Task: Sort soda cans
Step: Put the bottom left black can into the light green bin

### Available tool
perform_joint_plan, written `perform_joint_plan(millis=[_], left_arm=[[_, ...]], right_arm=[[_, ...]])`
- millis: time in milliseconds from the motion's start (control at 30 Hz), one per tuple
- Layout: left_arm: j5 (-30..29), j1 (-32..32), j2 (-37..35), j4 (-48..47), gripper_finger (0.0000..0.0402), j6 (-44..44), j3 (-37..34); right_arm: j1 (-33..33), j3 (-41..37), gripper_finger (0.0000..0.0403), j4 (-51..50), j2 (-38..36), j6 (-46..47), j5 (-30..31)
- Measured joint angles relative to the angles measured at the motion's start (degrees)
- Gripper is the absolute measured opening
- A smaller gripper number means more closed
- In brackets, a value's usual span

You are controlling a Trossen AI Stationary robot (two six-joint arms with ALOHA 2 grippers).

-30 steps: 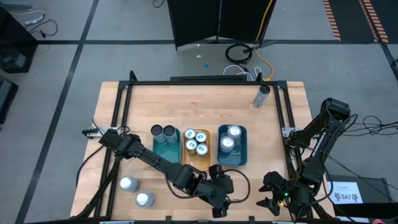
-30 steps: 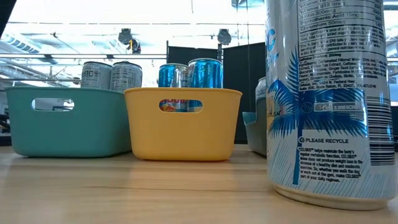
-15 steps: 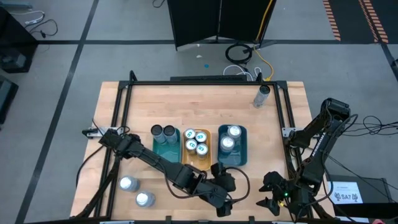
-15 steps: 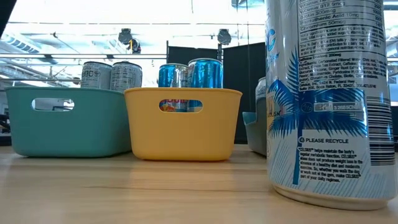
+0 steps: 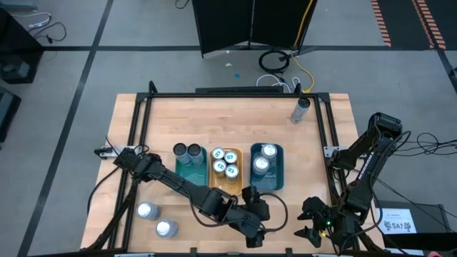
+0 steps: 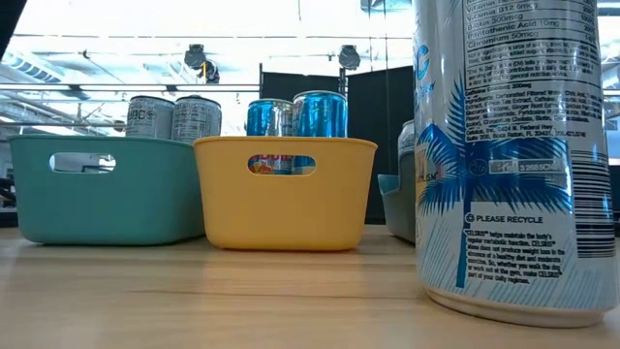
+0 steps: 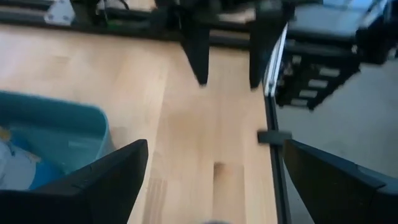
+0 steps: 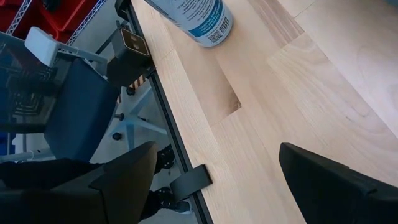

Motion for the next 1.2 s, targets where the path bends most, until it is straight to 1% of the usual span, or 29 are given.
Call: perform_joint_plan(millis=[233,400,567,733,900,1000,1200], left_arm=[[1.1,-0.2,0.0,-3.5,0.0379,-0.2,0.0],[4.3,-0.2,0.8,-7.9,0.0379,-0.1,0.0],[7.4,-0.3,1.9,-8.2,0.0379,-0.2,-0.1],[9.9,-0.3,2.9,-10.9,0.0379,-0.1,-0.1],[10.6,-0.4,2.9,-12.6,0.0377,-0.2,0.0],[10.6,-0.4,2.9,-14.0,0.0365,-0.2,0.0],[11.2,-0.4,2.9,-14.3,0.0319,-1.3,0.0]], right_arm=[[0.0,0.0,0.0331,0.0,0.0,-0.2,0.0],[0.0,0.0,0.0331,0.0,0.0,-0.3,0.0],[0.0,0.0,0.0331,-0.1,0.0,-0.6,0.1],[0.0,0.0,0.0331,-0.2,0.0,-0.6,0.3],[0.0,0.0,0.0331,-0.2,0.0,-0.4,0.3],[0.0,0.0,0.0331,-0.2,0.0,-0.3,0.3],[0.0,0.0,0.0331,-0.1,0.0,-0.2,0.3]])
